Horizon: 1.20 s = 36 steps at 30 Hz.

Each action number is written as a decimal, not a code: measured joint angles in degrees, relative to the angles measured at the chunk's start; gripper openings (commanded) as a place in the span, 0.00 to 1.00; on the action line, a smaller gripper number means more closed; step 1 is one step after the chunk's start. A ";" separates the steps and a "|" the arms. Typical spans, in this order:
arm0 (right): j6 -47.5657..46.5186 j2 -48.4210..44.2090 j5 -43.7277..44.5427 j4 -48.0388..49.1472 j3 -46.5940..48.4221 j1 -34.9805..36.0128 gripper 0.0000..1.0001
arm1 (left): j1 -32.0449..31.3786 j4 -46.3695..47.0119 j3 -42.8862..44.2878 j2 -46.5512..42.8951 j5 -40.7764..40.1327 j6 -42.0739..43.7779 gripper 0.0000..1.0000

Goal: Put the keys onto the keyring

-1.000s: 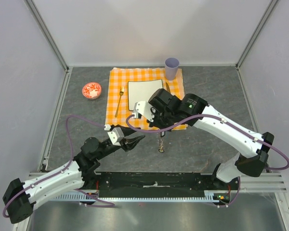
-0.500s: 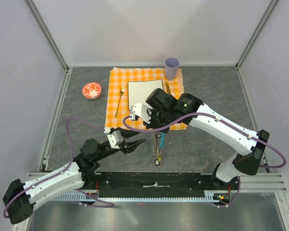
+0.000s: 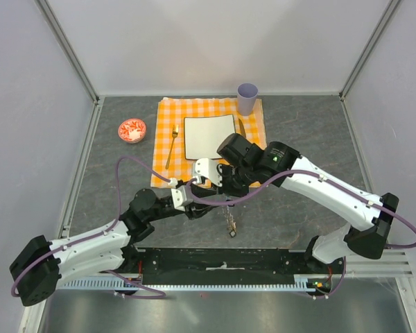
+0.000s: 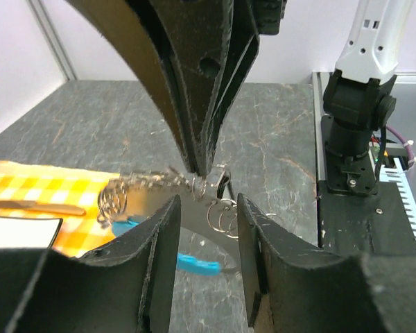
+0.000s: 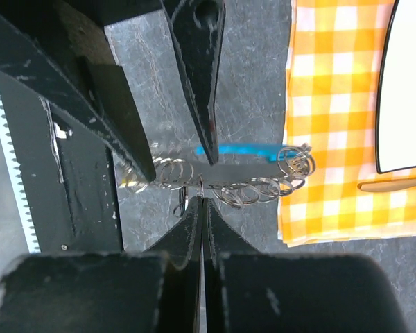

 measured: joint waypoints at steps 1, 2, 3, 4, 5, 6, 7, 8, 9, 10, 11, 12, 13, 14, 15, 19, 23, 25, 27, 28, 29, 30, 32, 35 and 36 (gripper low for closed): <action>-0.15 -0.22 0.00 0.15 -0.11 0.00 0.00 | 0.00 0.46 0.46 0.79 0.52 0.00 0.44; -0.31 -0.55 -0.02 0.57 -0.37 0.00 0.00 | 0.00 1.14 1.09 1.79 1.07 0.00 0.44; -0.39 -0.72 -0.02 0.76 -0.57 0.00 0.00 | 0.00 1.40 1.51 2.45 1.38 0.00 0.43; -0.44 -0.87 -0.02 1.03 -0.81 0.00 0.00 | 0.00 1.79 1.95 3.15 1.64 0.00 0.42; -0.52 -1.05 -0.04 1.16 -1.07 0.00 0.00 | 0.02 2.05 2.34 3.78 1.95 0.00 0.42; -0.59 -1.18 -0.04 1.20 -1.33 0.00 0.00 | 0.00 2.29 2.71 4.39 2.36 0.00 0.41; -0.63 -1.36 -0.09 1.29 -1.64 0.00 0.00 | 0.00 2.40 3.04 4.92 2.60 0.00 0.41; -0.74 -1.53 -0.11 1.31 -1.88 0.00 0.00 | 0.00 2.54 3.32 5.42 2.86 0.00 0.40; -0.85 -1.66 -0.22 1.33 -2.03 0.00 0.00 | 0.00 2.64 3.56 5.86 2.99 0.00 0.39; -0.92 -1.73 -0.26 1.38 -2.10 0.00 0.00 | 0.00 2.60 3.74 6.14 3.13 0.00 0.39; -1.01 -1.84 -0.42 1.51 -2.19 0.00 0.00 | 0.02 2.56 3.96 6.45 3.48 0.00 0.39; -1.05 -1.95 -0.52 1.57 -2.23 0.00 0.00 | 0.00 2.58 4.22 6.73 3.91 0.00 0.38; -1.07 -2.03 -0.63 1.60 -2.27 0.00 0.00 | 0.00 2.56 4.48 6.93 4.09 0.00 0.38; -1.16 -2.19 -0.76 1.70 -2.34 0.00 0.00 | 0.00 2.43 4.76 7.08 4.37 0.00 0.37; -1.29 -2.34 -0.87 1.81 -2.45 0.00 0.00 | 0.00 2.21 5.09 7.23 4.46 0.00 0.35; -1.44 -2.80 -0.96 1.90 -2.58 -0.02 0.00 | 0.02 1.11 6.43 7.85 4.74 0.31 0.33; -1.44 -3.50 -0.92 1.86 -2.80 -0.04 0.00 | 0.02 -0.35 7.41 7.98 5.33 1.20 0.34; -1.46 -3.82 -0.87 1.90 -3.02 -0.02 0.00 | 0.02 -1.07 7.63 7.89 5.40 1.57 0.36; -1.49 -4.11 -0.83 1.97 -3.26 -0.02 0.00 | 0.02 -2.49 7.65 7.48 5.38 1.90 0.37; -1.51 -4.24 -0.81 1.97 -3.39 -0.02 0.00 | 0.02 -3.19 7.65 7.21 5.33 2.03 0.37; -1.64 -4.39 -0.83 1.97 -3.48 -0.02 0.00 | 0.02 -3.98 7.65 6.84 5.27 2.14 0.37; -1.73 -4.55 -0.85 1.99 -3.54 0.00 0.00 | 0.02 -4.81 7.65 6.43 5.16 2.21 0.37; -1.86 -4.66 -0.92 2.05 -3.56 0.00 0.00 | 0.02 -5.66 7.65 5.70 4.94 2.38 0.36; -1.90 -4.68 -1.05 2.40 -3.63 0.00 0.00 | 0.02 -6.12 7.65 5.35 4.92 2.51 0.35; -1.90 -4.68 -1.07 2.43 -3.67 0.00 0.00 | 0.02 -6.25 7.65 5.38 4.94 2.54 0.34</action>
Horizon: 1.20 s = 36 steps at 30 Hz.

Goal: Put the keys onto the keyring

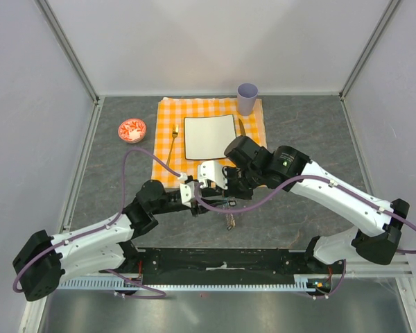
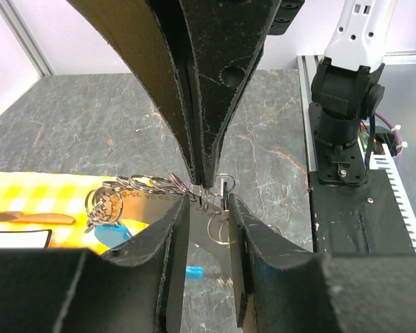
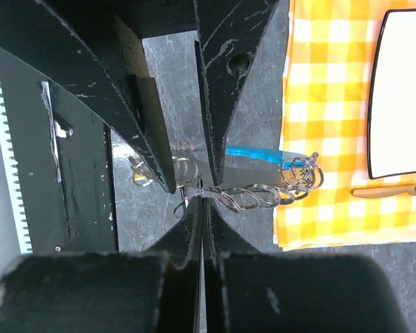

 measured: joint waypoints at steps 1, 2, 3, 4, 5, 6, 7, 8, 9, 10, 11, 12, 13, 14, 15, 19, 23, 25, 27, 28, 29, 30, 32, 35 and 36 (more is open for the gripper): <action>0.00 0.00 0.00 0.00 -0.04 0.00 0.00 | 0.00 -0.15 0.02 0.00 0.00 0.00 0.33; -0.02 0.00 0.00 0.00 -0.07 0.00 0.00 | 0.00 -0.20 0.02 0.09 0.07 0.02 0.31; -0.04 0.00 0.00 0.00 -0.07 0.00 0.00 | 0.00 -0.22 0.11 0.26 0.26 0.02 0.27; -0.07 0.00 0.00 0.00 -0.07 -0.02 0.00 | 0.00 -0.24 0.31 0.61 0.44 0.04 0.24; -0.02 0.00 0.00 0.00 -0.07 -0.02 0.00 | 0.00 -0.37 0.52 0.92 0.50 0.07 0.21; -0.04 0.00 0.00 0.04 -0.07 -0.02 0.00 | 0.00 -0.66 0.72 1.25 0.68 0.24 0.15; 0.02 0.00 -0.02 0.04 -0.07 -0.11 0.00 | 0.00 -0.79 0.94 1.55 0.79 0.52 0.13; 0.04 -0.07 -0.07 0.00 -0.07 -0.20 0.00 | 0.00 -0.81 1.07 1.70 0.76 0.81 0.10; 0.04 -0.09 -0.22 -0.02 -0.07 -0.28 0.00 | 0.04 -0.83 1.14 1.77 0.79 0.96 0.06; 0.04 -0.13 -0.42 -0.09 -0.07 -0.28 0.00 | 0.04 -0.83 1.16 1.77 0.79 1.01 0.05; 0.04 -0.20 -0.59 -0.11 -0.11 -0.28 0.00 | 0.07 -0.83 1.18 1.77 0.79 1.09 0.05; 0.04 -0.33 -0.70 -0.04 -0.28 -0.31 0.00 | 0.11 -0.87 1.22 1.77 0.85 1.14 0.05; 0.00 -0.44 -0.94 -0.04 -0.44 -0.35 0.00 | 0.11 -0.96 1.25 1.77 0.92 1.11 0.07; 0.02 -0.52 -1.16 -0.02 -0.61 -0.35 0.00 | 0.11 -1.05 1.25 1.77 1.01 1.11 0.11; 0.02 -0.59 -1.36 0.02 -0.76 -0.35 0.00 | 0.11 -1.11 1.27 1.77 1.16 1.11 0.17; -0.04 -0.66 -2.01 0.22 -1.03 -0.39 0.00 | 0.11 -1.51 1.38 1.79 2.38 1.09 0.18; -0.02 -0.66 -2.38 0.20 -1.03 -0.57 0.00 | 0.11 -1.77 1.84 2.23 3.34 1.09 0.19; 0.04 -0.66 -2.38 0.20 -1.03 -0.68 0.00 | 0.22 -1.90 2.05 2.45 3.67 1.09 0.16; 0.09 -0.68 -2.43 0.17 -1.03 -0.72 0.00 | 0.26 -1.90 2.16 2.58 3.78 1.11 0.12; 0.15 -0.68 -2.47 0.15 -1.03 -0.72 0.00 | 0.28 -1.90 2.19 2.62 3.85 1.11 0.06; 0.22 -0.70 -2.51 0.13 -1.03 -0.72 0.00 | 0.28 -1.90 2.21 2.64 3.89 1.14 0.02; 0.37 -0.70 -2.60 0.09 -1.07 -0.72 0.00 | 0.31 -1.95 2.23 2.64 3.89 1.16 0.02; 0.63 -0.70 -2.82 0.04 -1.16 -0.74 0.03 | 0.33 -2.05 2.23 2.64 3.87 1.18 0.02; 1.40 -1.44 -2.73 1.29 -2.36 -0.76 0.18 | 0.33 -2.34 2.23 2.64 3.34 1.03 0.02; 1.73 -2.01 -2.38 2.27 -3.23 -0.76 0.22 | 0.31 -2.34 2.23 2.64 2.86 0.74 0.02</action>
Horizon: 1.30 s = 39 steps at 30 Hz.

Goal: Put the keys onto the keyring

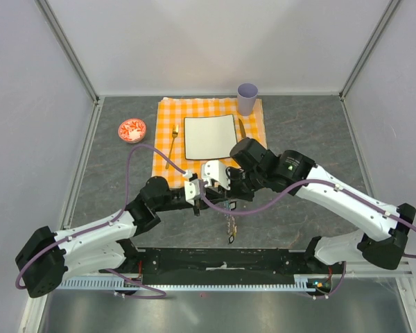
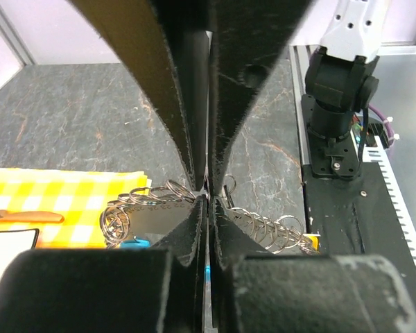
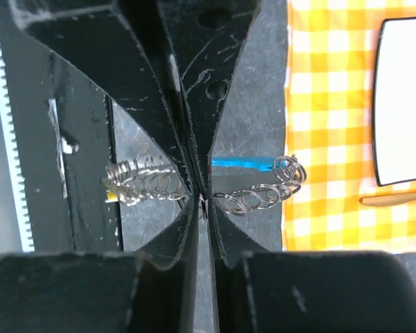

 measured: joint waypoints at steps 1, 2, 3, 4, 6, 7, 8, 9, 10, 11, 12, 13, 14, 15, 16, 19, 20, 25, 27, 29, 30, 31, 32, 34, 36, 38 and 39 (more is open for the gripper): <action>0.39 -1.05 0.35 1.99 -1.42 0.07 0.25 | 0.00 0.04 0.00 0.00 -0.70 -0.72 0.02; 0.90 -1.88 0.85 3.48 -2.38 0.13 0.30 | 0.00 0.50 -0.07 0.00 -1.64 -1.62 0.02; 1.44 -3.23 1.60 5.90 -4.02 0.28 0.32 | -0.02 1.18 -0.39 -0.13 -2.73 -2.82 0.02; 2.23 -5.01 2.16 8.37 -5.95 0.35 0.33 | -0.02 2.25 -0.85 -0.17 -4.02 -3.98 0.02; 3.98 -9.16 2.78 13.66 -10.32 0.55 0.35 | -0.07 4.85 -1.95 -0.17 -6.49 -6.08 0.02; 4.70 -10.93 3.08 15.65 -11.96 0.61 0.36 | -0.07 6.49 -2.67 -0.20 -7.50 -7.23 0.02; 5.64 -13.00 3.61 17.90 -13.88 0.72 0.36 | -0.07 8.39 -3.58 -0.17 -8.94 -8.57 0.02; 6.54 -14.95 4.11 19.93 -15.63 0.81 0.36 | -0.07 8.76 -3.76 -0.20 -9.27 -8.87 0.02; 7.37 -16.70 4.68 21.86 -17.22 0.81 0.36 | -0.04 10.01 -4.26 -0.15 -10.05 -9.75 0.02; 8.17 -18.21 5.38 23.76 -18.73 0.81 0.36 | -0.04 11.26 -4.68 -0.11 -10.54 -10.49 0.02; 9.03 -19.47 5.90 25.59 -20.22 0.81 0.36 | -0.07 12.22 -4.92 -0.09 -10.95 -11.06 0.02; 9.57 -20.33 6.47 26.91 -21.31 0.81 0.36 | -0.07 13.29 -5.03 0.02 -11.30 -11.61 0.02; 10.45 -21.29 6.95 28.81 -22.95 0.81 0.36 | -0.04 14.27 -5.03 0.15 -11.56 -12.02 0.02; 11.08 -21.77 7.30 30.03 -24.02 0.81 0.35 | -0.07 15.15 -5.03 0.28 -11.74 -12.37 0.02; 11.56 -21.90 7.65 30.84 -24.74 0.81 0.35 | -0.07 15.96 -5.03 0.42 -11.82 -12.66 0.02; 13.00 -21.73 8.70 33.20 -26.64 0.81 0.35 | -0.07 17.51 -5.07 0.59 -12.17 -13.25 0.02; 13.40 -21.64 9.03 33.77 -27.08 0.81 0.34 | -0.07 17.75 -5.09 0.59 -12.41 -13.33 0.02; 14.45 -21.77 10.67 36.76 -28.65 0.81 0.26 | -0.04 18.03 -5.09 0.59 -12.98 -13.35 0.02; 14.53 -21.86 11.43 37.13 -28.72 0.81 0.22 | -0.04 18.08 -5.09 0.57 -13.03 -13.38 0.02; 14.73 -22.08 11.93 37.46 -28.76 0.81 0.17 | -0.04 18.21 -5.09 0.46 -13.03 -13.35 0.02; 14.80 -22.16 12.24 37.59 -28.76 0.81 0.14 | -0.04 18.25 -5.09 0.42 -13.03 -13.35 0.02; 14.86 -22.23 12.57 37.68 -28.76 0.81 0.09 | -0.04 18.25 -5.09 0.37 -13.03 -13.35 0.02; 14.86 -22.34 12.79 37.83 -28.76 0.81 0.08 | -0.04 18.25 -5.09 0.35 -13.03 -13.35 0.02; 14.84 -22.53 13.00 38.01 -28.76 0.81 0.06 | -0.04 18.25 -5.09 0.35 -13.03 -13.35 0.02; 14.86 -22.77 13.11 38.01 -28.76 0.81 0.02 | -0.04 18.25 -5.09 0.31 -13.03 -13.35 0.02; 14.88 -22.97 13.11 37.97 -28.76 0.81 0.00 | -0.04 18.25 -5.09 0.24 -13.00 -13.35 0.02; 14.82 -23.02 13.14 37.97 -28.76 0.81 0.00 | -0.04 18.25 -5.09 0.17 -13.00 -13.35 0.02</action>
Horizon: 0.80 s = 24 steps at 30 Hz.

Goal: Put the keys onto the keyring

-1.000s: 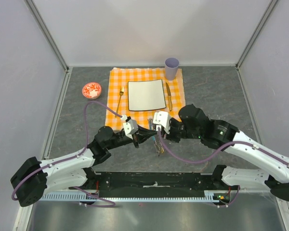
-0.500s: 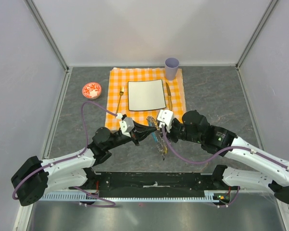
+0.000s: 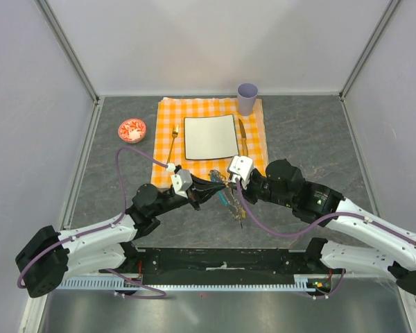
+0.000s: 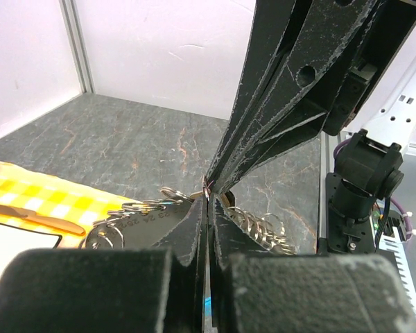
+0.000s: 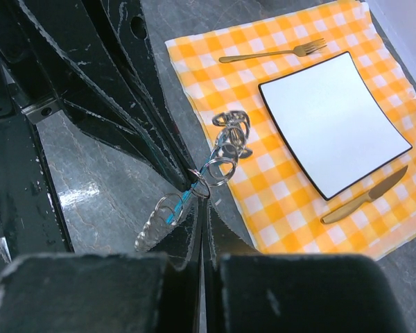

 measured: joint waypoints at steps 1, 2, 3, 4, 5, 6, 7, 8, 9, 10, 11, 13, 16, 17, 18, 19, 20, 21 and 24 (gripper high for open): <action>0.02 -0.02 0.00 0.00 0.00 0.00 0.00 | -0.02 0.00 -0.02 -0.07 0.00 -0.02 0.02; 0.07 -0.04 0.00 0.00 0.00 0.00 0.00 | -0.02 0.02 -0.02 -0.09 -0.02 0.00 0.02; 0.07 -0.04 -0.07 0.00 0.00 0.00 0.00 | -0.02 0.09 -0.04 -0.09 -0.02 -0.02 0.02; 0.09 -0.04 -0.15 0.00 -0.02 0.00 0.00 | 0.00 0.24 -0.13 -0.09 -0.02 -0.02 0.02; 0.15 -0.04 -0.33 0.02 -0.11 0.00 0.00 | -0.02 0.46 -0.28 -0.09 -0.02 -0.02 0.02; 0.35 -0.04 -0.57 0.07 -0.26 0.00 0.00 | -0.02 0.68 -0.44 -0.07 -0.02 -0.07 0.02; 0.57 -0.04 -0.81 0.35 -0.61 0.00 0.00 | -0.02 1.07 -0.68 0.07 -0.02 -0.15 0.02; 0.83 -0.07 -1.09 0.85 -1.09 0.00 0.00 | -0.02 2.10 -1.14 0.37 -0.07 -0.50 0.02; 1.14 -0.15 -1.25 1.25 -1.57 0.00 0.00 | -0.02 3.15 -1.68 0.76 -0.11 -0.85 0.02; 1.60 -0.33 -1.55 1.90 -2.40 0.00 0.00 | -0.02 4.26 -2.32 1.18 -0.17 -1.22 0.02; 2.34 -0.72 -1.86 2.95 -3.54 -0.04 0.00 | -0.09 5.46 -3.04 1.60 -0.28 -1.60 0.02; 4.00 -1.97 -2.43 5.25 -6.08 -0.09 0.00 | -0.39 7.78 -4.20 2.56 -0.66 -2.19 0.02; 7.72 -4.66 -3.87 10.47 -10.62 -0.13 0.00 | -1.14 11.93 -5.07 4.28 -1.07 -2.95 0.02; 9.07 -5.42 -4.39 12.09 -11.91 -0.13 0.00 | -1.40 13.09 -5.16 4.74 -1.16 -3.06 0.02; 10.32 -5.99 -4.85 13.77 -13.00 -0.13 0.00 | -1.62 14.53 -5.25 5.25 -1.36 -3.17 0.02; 11.19 -6.25 -5.16 14.84 -13.64 -0.13 0.01 | -1.75 15.74 -5.33 5.66 -1.57 -3.28 0.02; 12.22 -6.38 -5.40 15.93 -14.19 -0.17 0.01 | -1.77 16.61 -5.49 5.95 -1.79 -3.41 0.02; 13.03 -6.25 -5.64 16.72 -14.45 -0.24 0.01 | -1.79 17.27 -5.60 6.16 -2.05 -3.52 0.02; 14.86 -5.01 -6.62 18.78 -14.73 -0.33 0.02 | -1.84 18.71 -6.10 6.47 -3.02 -3.78 0.02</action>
